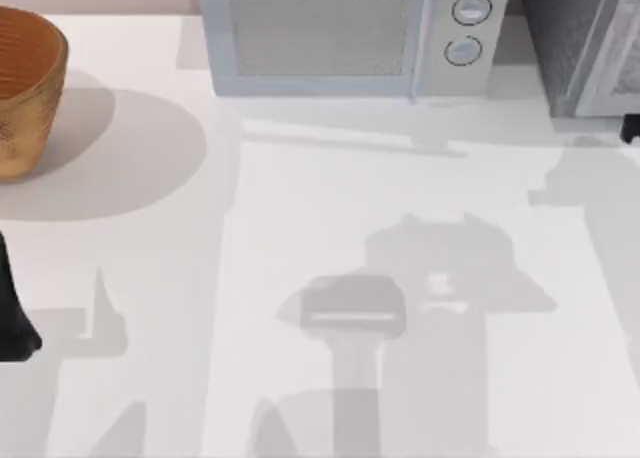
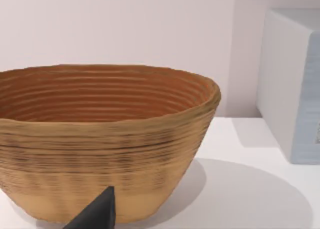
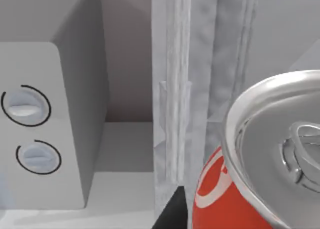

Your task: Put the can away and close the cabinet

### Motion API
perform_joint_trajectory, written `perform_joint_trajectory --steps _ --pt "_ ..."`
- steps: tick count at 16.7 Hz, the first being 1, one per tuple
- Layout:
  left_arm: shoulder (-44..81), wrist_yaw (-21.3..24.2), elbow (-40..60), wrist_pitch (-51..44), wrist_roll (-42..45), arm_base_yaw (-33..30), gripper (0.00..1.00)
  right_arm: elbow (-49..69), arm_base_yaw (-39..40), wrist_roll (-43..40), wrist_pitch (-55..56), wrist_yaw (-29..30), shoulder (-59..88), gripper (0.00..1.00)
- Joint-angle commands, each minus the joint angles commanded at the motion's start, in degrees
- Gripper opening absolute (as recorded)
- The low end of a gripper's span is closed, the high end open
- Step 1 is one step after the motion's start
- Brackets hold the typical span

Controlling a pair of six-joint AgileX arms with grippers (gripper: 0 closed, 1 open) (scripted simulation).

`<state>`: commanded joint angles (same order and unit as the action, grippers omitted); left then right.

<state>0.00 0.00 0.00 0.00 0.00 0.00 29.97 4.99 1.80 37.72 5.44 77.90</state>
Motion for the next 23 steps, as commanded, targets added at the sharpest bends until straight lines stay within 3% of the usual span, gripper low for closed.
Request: perform_joint_trajectory --steps 16,23 --pt "0.00 0.00 0.00 0.00 0.00 0.00 1.00 -25.43 -4.21 -1.53 -31.98 -4.61 -67.32 0.00" --pt "0.00 0.00 0.00 0.00 0.00 0.00 1.00 -29.97 -4.99 -1.80 -37.72 -5.44 -77.90 0.00"
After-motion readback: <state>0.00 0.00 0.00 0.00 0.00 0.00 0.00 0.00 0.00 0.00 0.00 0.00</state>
